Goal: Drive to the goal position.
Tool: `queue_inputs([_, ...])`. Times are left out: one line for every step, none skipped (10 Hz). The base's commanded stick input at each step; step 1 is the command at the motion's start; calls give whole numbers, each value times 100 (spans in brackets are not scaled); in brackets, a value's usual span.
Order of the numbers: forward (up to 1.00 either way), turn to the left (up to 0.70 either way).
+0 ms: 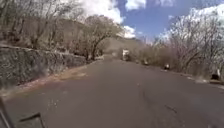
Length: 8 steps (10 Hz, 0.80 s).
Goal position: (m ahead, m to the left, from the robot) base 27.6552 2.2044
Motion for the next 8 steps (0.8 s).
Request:
queue_inputs([70, 2])
queue_inputs([70, 2])
queue_inputs([70, 2])
queue_inputs([70, 2])
queue_inputs([70, 2])
queue_inputs([70, 2])
queue_inputs([70, 2])
queue_inputs([70, 3])
